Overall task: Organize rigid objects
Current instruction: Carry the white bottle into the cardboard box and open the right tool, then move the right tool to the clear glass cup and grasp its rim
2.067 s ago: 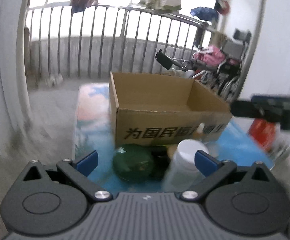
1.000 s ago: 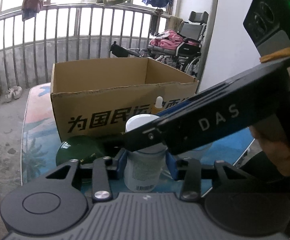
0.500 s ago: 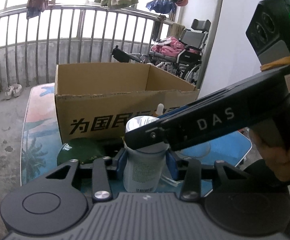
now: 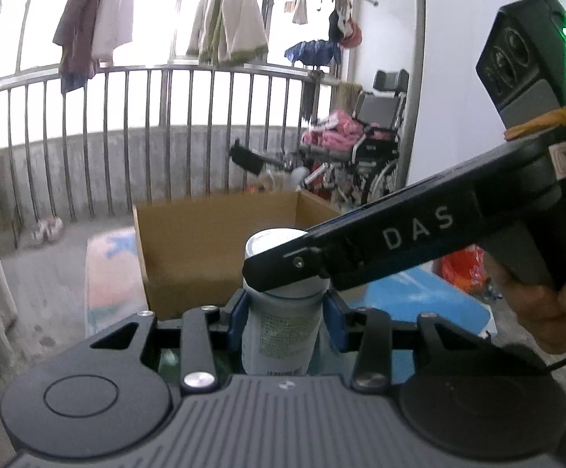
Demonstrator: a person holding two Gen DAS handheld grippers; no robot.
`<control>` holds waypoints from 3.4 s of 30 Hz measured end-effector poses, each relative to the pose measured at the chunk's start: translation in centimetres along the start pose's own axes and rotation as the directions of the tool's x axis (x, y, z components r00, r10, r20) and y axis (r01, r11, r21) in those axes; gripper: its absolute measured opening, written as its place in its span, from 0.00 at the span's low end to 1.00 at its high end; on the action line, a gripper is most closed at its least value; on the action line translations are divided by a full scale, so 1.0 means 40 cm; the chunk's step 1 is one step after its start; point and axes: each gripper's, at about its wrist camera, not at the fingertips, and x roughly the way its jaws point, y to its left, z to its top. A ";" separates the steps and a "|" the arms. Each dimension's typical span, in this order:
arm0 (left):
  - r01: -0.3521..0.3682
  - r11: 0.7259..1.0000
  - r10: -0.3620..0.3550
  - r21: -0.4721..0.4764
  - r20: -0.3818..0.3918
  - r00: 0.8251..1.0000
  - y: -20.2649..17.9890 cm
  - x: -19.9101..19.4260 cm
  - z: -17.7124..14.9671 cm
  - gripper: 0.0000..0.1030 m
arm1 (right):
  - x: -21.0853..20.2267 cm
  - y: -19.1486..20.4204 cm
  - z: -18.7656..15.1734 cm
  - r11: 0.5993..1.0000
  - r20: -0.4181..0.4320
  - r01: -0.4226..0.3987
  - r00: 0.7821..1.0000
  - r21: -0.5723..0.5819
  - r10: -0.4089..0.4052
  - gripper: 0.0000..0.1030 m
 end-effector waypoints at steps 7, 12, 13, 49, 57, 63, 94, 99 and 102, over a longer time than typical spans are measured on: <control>-0.039 0.998 0.038 0.058 0.026 0.999 0.032 0.047 0.144 0.42 | -0.033 -0.034 0.157 0.999 0.068 -0.029 0.997 -0.036 0.031 0.51; -0.045 0.997 0.047 0.059 -0.027 0.999 0.098 0.174 0.245 0.42 | 0.036 -0.112 0.297 0.999 0.041 -0.037 0.998 -0.030 0.039 0.51; -0.046 0.997 0.048 0.062 -0.044 0.998 0.114 0.208 0.262 0.42 | 0.056 -0.129 0.322 0.999 0.032 -0.035 0.999 -0.025 0.036 0.51; -0.132 0.987 0.154 0.092 -0.300 0.941 0.349 0.659 0.225 0.45 | 0.679 -0.448 0.403 0.964 -0.170 -0.022 0.983 0.264 0.069 0.51; -0.149 0.982 0.175 0.120 -0.254 0.951 0.325 0.631 0.238 0.66 | 0.689 -0.419 0.406 0.980 -0.184 -0.007 0.982 0.199 0.045 0.53; -0.155 0.984 0.172 0.091 -0.225 0.959 0.319 0.573 0.250 0.76 | 0.630 -0.409 0.425 0.976 -0.157 -0.009 0.987 0.218 0.044 0.71; -0.063 0.989 0.090 0.134 -0.206 0.975 -0.190 0.218 -0.115 0.97 | -0.125 -0.268 -0.253 0.901 0.081 0.088 0.988 0.426 -0.134 0.80; -0.103 0.982 0.137 0.161 -0.219 0.966 -0.207 0.255 -0.158 0.95 | -0.068 -0.260 -0.272 0.904 0.044 0.114 0.989 0.412 -0.145 0.72; -0.091 0.985 0.122 0.147 -0.220 0.968 -0.209 0.258 -0.163 0.91 | -0.030 -0.270 -0.259 0.899 0.021 0.104 0.992 0.426 -0.124 0.61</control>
